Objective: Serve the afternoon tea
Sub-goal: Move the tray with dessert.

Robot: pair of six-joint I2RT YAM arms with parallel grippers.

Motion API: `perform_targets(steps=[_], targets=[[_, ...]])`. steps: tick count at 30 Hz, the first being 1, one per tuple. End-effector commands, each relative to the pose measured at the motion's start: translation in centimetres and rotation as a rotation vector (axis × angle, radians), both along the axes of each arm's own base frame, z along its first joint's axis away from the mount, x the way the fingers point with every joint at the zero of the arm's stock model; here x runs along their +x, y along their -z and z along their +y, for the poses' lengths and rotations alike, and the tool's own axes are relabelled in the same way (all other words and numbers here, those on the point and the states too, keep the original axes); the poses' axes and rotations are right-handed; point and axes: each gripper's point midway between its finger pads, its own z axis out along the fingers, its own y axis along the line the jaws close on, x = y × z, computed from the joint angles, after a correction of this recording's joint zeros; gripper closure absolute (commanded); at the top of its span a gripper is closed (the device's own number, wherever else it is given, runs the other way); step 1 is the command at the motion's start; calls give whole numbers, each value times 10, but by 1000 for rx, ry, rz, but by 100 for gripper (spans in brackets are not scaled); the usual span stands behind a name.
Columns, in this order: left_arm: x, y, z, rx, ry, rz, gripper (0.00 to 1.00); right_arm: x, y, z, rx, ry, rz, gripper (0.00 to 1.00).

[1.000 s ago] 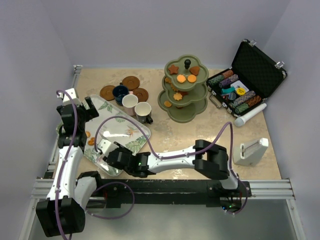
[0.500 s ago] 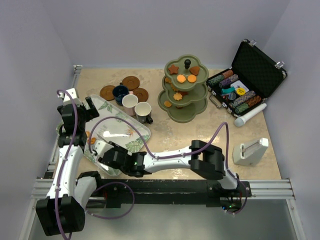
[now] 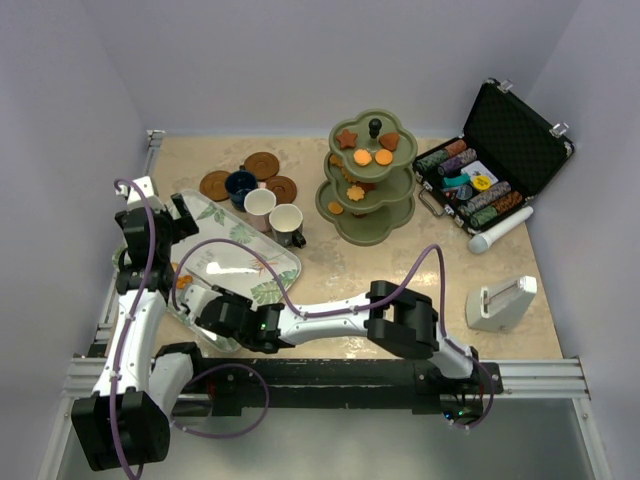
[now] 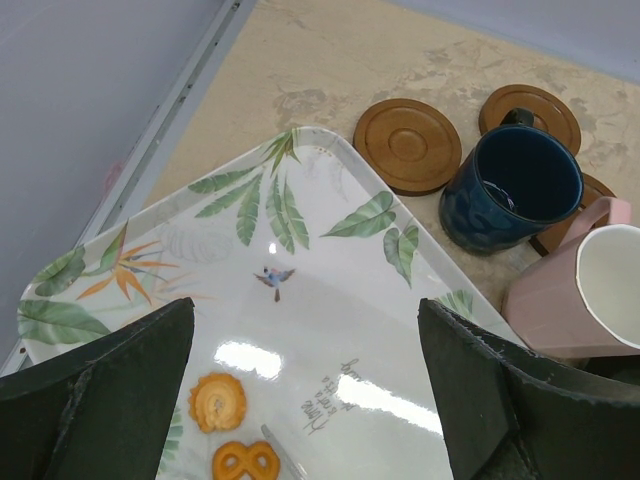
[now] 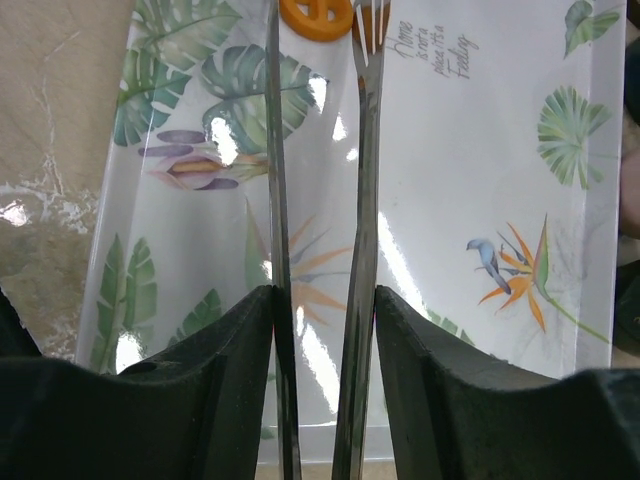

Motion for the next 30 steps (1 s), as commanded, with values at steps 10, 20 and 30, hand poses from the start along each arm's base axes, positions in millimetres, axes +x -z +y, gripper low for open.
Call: perform_targets(steps=[10,20,30], targets=[[4,-13,2,-7,-3,-36,2,16,-50,-2,65,63,-66,60],[6,-14,-1,-14,9,-42,2,30,-74,-48,127,182,-22,61],[5,-18,-3,-17,18,-55,2,26,-79,-85,140,235,27,62]])
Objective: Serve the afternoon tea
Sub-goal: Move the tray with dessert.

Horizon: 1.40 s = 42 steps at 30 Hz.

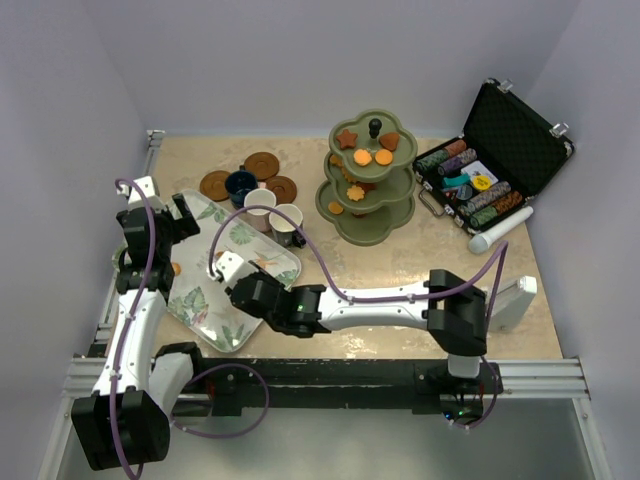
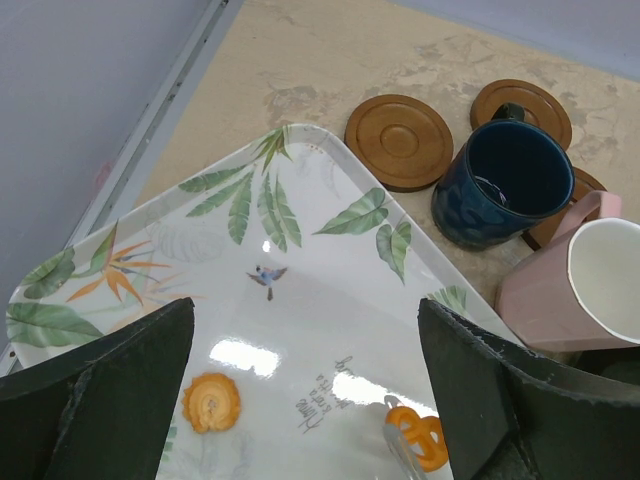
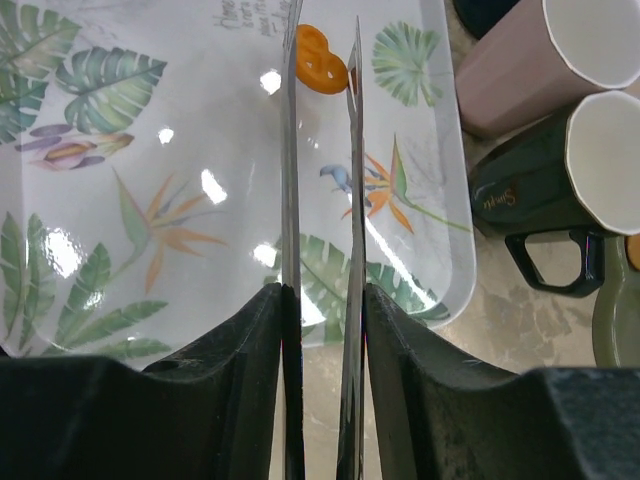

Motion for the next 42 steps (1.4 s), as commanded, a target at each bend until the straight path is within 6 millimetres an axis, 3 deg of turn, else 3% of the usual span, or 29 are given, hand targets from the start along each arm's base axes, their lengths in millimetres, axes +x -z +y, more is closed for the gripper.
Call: perform_targets(steps=[1,11,22,31,35,39,42], targets=[[4,-20,0,-10,-1,-59,2,-4,-12,-18,48,55,22,62],[3,-24,-3,-17,14,-75,2,-15,-31,-67,101,125,95,62],[2,-30,-7,-29,31,-97,2,-35,-2,-123,38,213,250,63],[-2,-39,-8,-24,31,-126,2,-23,-16,-165,45,366,256,63],[-2,-40,-9,-24,36,-129,2,-15,-21,-168,62,386,261,62],[-2,-40,-9,-24,41,-130,2,-15,-26,-156,79,328,248,62],[-2,-40,-10,-24,42,-129,2,-20,-43,-145,101,322,204,62]])
